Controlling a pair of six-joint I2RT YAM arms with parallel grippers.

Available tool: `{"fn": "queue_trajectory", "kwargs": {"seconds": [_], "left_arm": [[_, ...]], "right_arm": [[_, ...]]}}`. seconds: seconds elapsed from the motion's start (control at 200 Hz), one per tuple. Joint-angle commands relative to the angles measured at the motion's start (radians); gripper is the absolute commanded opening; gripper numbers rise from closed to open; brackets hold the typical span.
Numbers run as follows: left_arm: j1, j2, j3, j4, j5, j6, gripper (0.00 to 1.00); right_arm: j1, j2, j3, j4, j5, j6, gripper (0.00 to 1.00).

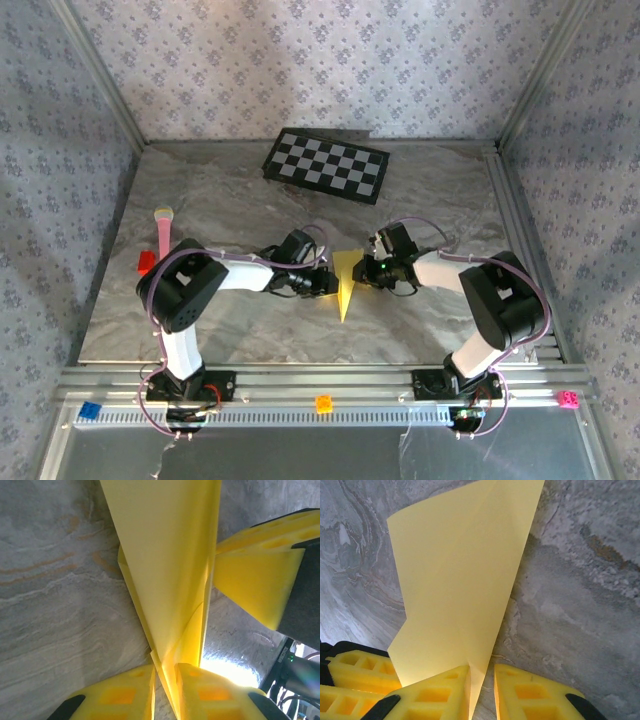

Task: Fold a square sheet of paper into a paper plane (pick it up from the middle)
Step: Move a paper plane to the center of the table.

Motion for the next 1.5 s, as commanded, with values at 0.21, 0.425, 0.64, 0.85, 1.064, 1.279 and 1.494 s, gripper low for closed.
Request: {"fn": "queue_trajectory", "kwargs": {"seconds": [0.21, 0.425, 0.64, 0.85, 1.064, 1.279, 1.494], "left_arm": [[-0.007, 0.042, 0.015, 0.034, 0.014, -0.032, 0.21], [-0.013, 0.038, 0.013, -0.005, -0.033, -0.07, 0.23], [-0.029, 0.006, 0.013, -0.06, -0.088, -0.102, 0.25], [-0.032, 0.02, 0.027, -0.025, -0.052, -0.137, 0.22], [-0.032, 0.033, 0.018, 0.048, -0.023, -0.168, 0.22], [-0.029, 0.018, 0.006, 0.048, -0.058, -0.175, 0.22], [-0.032, -0.026, 0.011, -0.057, -0.133, -0.157, 0.26]], "right_arm": [[0.004, 0.038, -0.018, 0.017, -0.014, 0.019, 0.21], [0.004, 0.03, -0.022, 0.018, -0.011, 0.023, 0.21], [0.0, 0.01, -0.032, 0.027, -0.014, 0.035, 0.2], [-0.006, 0.017, -0.048, 0.069, -0.054, 0.061, 0.19], [-0.011, 0.016, -0.063, 0.094, -0.072, 0.072, 0.18], [-0.014, 0.015, -0.074, 0.099, -0.071, 0.073, 0.18], [-0.017, 0.017, -0.066, 0.086, -0.059, 0.072, 0.18]]}}
